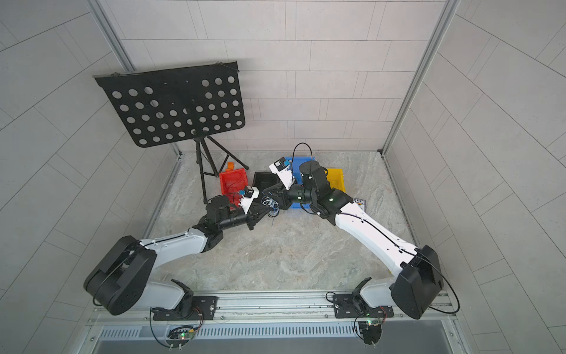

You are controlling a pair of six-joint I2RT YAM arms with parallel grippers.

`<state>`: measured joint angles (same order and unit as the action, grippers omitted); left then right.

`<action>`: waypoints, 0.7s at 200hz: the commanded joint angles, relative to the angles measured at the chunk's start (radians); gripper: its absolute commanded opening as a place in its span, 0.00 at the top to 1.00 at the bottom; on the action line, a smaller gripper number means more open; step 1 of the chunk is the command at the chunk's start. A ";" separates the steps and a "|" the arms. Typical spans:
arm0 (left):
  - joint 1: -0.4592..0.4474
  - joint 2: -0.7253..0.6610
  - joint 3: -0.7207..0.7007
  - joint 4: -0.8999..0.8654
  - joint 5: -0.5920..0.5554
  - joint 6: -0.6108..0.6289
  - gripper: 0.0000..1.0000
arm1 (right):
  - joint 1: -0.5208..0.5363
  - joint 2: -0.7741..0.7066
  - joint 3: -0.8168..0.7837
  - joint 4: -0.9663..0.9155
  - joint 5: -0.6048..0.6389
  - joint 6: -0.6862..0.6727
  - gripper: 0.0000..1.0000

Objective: Untangle and sort cables by color
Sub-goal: Untie the cable.

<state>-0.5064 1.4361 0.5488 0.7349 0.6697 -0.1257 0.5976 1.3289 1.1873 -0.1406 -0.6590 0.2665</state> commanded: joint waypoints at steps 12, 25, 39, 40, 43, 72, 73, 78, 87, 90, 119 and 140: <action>0.005 0.043 -0.052 -0.054 -0.120 0.056 1.00 | -0.018 -0.155 0.130 -0.043 0.112 -0.051 1.00; 0.006 0.065 -0.041 -0.092 -0.162 0.051 1.00 | -0.034 -0.184 0.198 -0.118 0.186 -0.081 1.00; 0.006 0.092 -0.035 -0.101 -0.167 0.047 1.00 | -0.068 -0.186 0.301 -0.192 0.193 -0.097 1.00; 0.006 0.094 -0.035 -0.098 -0.167 0.046 1.00 | -0.070 -0.184 0.309 -0.199 0.194 -0.098 1.00; 0.005 0.102 -0.038 -0.089 -0.167 0.040 1.00 | -0.075 -0.181 0.334 -0.221 0.195 -0.103 1.00; 0.006 0.142 -0.052 -0.051 -0.167 -0.003 1.00 | -0.081 -0.145 0.514 -0.374 0.246 -0.169 1.00; 0.006 0.142 -0.052 -0.054 -0.168 -0.004 1.00 | -0.082 -0.144 0.519 -0.376 0.249 -0.170 1.00; 0.006 0.144 -0.050 -0.067 -0.179 -0.006 1.00 | -0.086 -0.139 0.542 -0.396 0.261 -0.179 1.00; 0.006 0.148 -0.052 -0.084 -0.190 -0.003 1.00 | -0.092 -0.141 0.574 -0.412 0.284 -0.184 1.00; 0.006 0.151 -0.056 -0.081 -0.198 -0.003 1.00 | -0.094 -0.141 0.580 -0.410 0.285 -0.184 1.00; 0.006 0.179 -0.095 -0.039 -0.236 -0.029 1.00 | -0.102 -0.099 0.715 -0.467 0.276 -0.186 1.00; 0.001 0.202 -0.107 -0.019 -0.233 -0.049 1.00 | -0.103 -0.067 0.790 -0.494 0.293 -0.188 1.00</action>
<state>-0.5060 1.6184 0.4614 0.7052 0.4629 -0.1459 0.4980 1.2301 1.9083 -0.5900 -0.3969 0.0971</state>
